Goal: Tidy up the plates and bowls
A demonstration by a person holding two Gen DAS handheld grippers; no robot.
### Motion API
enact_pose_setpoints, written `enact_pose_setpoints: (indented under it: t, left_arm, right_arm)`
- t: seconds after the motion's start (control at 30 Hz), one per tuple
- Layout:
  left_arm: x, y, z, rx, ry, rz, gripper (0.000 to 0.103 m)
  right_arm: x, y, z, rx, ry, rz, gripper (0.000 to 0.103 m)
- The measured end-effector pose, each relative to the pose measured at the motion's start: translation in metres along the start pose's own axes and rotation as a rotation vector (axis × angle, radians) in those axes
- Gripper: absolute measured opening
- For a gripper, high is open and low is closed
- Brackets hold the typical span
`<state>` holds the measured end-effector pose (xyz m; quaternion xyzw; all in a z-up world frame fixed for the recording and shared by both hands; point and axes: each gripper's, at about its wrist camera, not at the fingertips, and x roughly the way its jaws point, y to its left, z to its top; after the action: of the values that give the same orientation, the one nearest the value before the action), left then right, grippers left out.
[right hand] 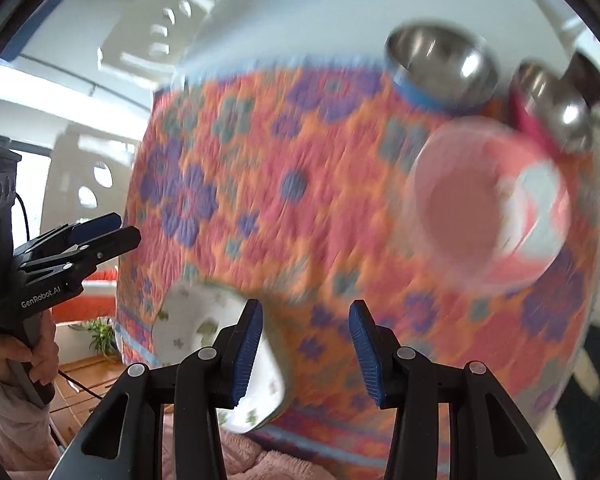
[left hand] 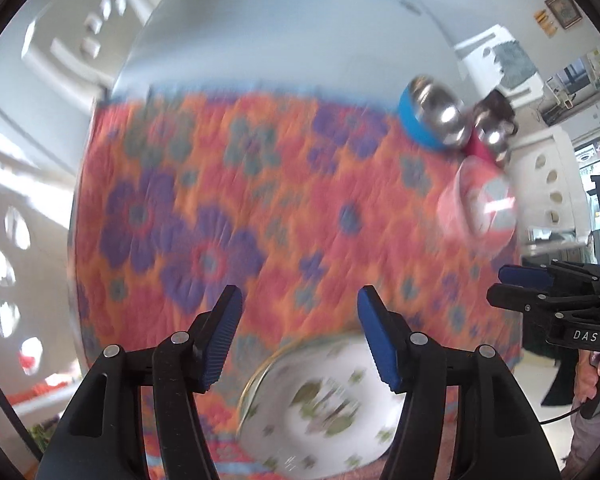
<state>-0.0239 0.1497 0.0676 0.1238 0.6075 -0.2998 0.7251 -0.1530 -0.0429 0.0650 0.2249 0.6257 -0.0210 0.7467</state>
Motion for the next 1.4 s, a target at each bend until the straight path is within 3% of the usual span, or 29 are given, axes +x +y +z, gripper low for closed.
enact_pose_setpoints:
  t: [0.2,0.47,0.77,1.4]
  left_arm:
    - [-0.007,-0.053,0.078,0.017,-0.081,-0.020,0.062]
    - [0.042,-0.101,0.141,-0.004,-0.058,-0.036,0.062]
    - [0.098,-0.123,0.158,-0.016,0.028,-0.002,0.062]
    - [0.161,-0.127,0.173,-0.031,0.111,-0.005,0.062]
  right_arm:
    - [-0.050,-0.055,0.060,0.048,-0.140,0.026,0.043]
    - [-0.048,-0.122,0.109,0.190,-0.169,0.129,0.043]
    - [-0.004,-0.164,0.129,0.282,-0.094,0.192,0.043]
    - [0.052,-0.187,0.150,0.311,-0.050,0.211,0.043]
